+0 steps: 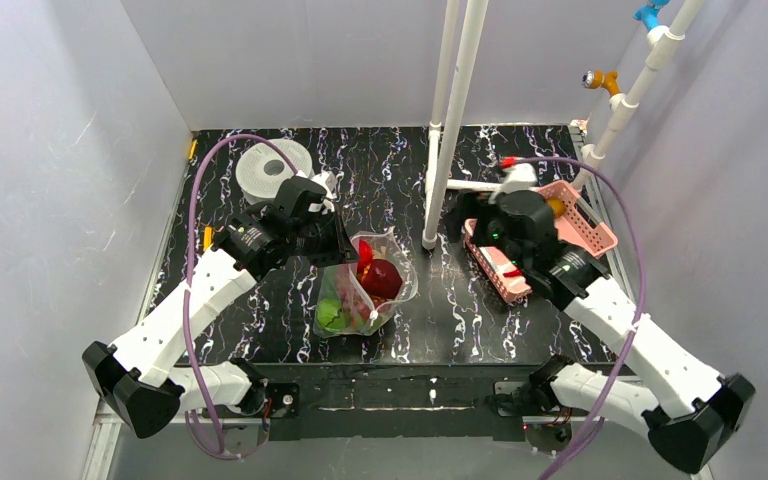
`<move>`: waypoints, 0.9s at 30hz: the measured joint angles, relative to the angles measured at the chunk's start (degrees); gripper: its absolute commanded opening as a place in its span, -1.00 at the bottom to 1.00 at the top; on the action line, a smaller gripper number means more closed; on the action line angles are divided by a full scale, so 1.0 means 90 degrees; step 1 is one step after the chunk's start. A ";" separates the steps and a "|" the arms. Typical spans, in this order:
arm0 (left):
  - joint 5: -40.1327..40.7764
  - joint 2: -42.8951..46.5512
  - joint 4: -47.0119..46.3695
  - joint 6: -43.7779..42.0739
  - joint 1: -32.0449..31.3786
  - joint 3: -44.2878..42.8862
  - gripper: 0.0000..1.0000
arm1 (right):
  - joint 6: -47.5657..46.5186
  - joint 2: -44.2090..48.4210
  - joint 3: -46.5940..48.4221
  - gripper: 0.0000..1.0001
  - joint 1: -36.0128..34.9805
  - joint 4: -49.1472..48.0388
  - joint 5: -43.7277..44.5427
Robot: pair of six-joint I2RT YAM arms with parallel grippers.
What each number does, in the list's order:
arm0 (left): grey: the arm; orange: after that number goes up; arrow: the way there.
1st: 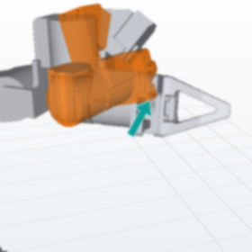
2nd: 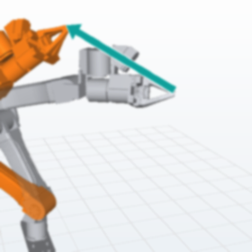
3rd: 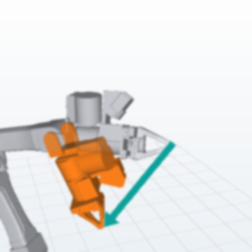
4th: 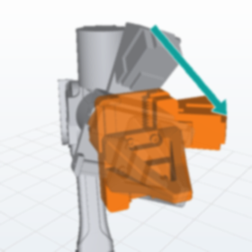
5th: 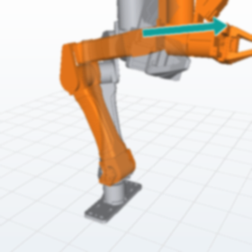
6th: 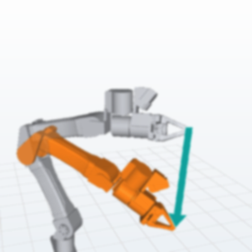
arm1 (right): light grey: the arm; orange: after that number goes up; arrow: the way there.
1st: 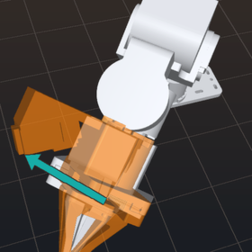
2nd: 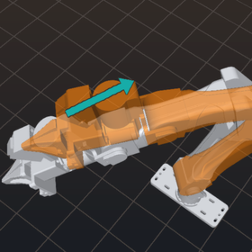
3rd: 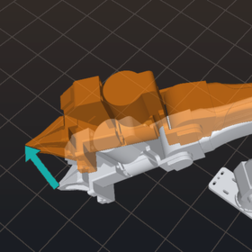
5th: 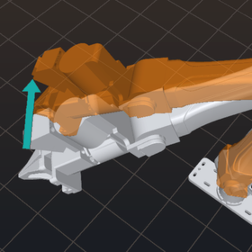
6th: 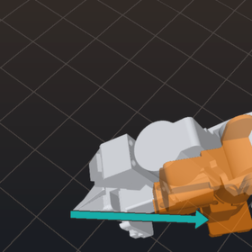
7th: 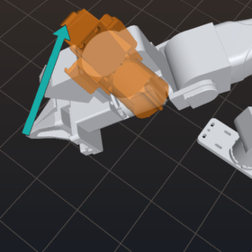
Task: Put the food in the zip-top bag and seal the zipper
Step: Pick up the fake fruit from the bin.
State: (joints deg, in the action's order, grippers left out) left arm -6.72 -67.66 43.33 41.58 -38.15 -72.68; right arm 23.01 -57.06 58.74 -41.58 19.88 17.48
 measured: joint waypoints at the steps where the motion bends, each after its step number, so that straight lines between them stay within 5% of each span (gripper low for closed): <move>1: -0.0002 0.0000 0.0000 0.0000 0.0000 0.0002 -1.00 | 0.0273 0.0162 -0.0272 0.97 0.0441 -0.0002 0.0045; 7: -0.0019 0.0000 -0.0002 0.0000 0.0000 0.0010 -1.00 | 0.1481 0.0172 -0.1260 0.97 0.2490 0.0174 -0.0149; 13: -0.0024 0.0000 0.0000 0.0000 0.0000 0.0012 -1.00 | 0.2045 -0.0954 -0.1294 0.96 0.4110 0.0353 -0.0690; 27: -0.0026 0.0005 0.0005 0.0002 0.0000 0.0014 -1.00 | 0.2948 -0.3402 -0.0325 0.83 0.6117 -0.0380 -0.1728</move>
State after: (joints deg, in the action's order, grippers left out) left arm -6.96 -67.61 43.38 41.60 -38.15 -72.55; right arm 49.54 -87.67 55.82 13.47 16.46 1.93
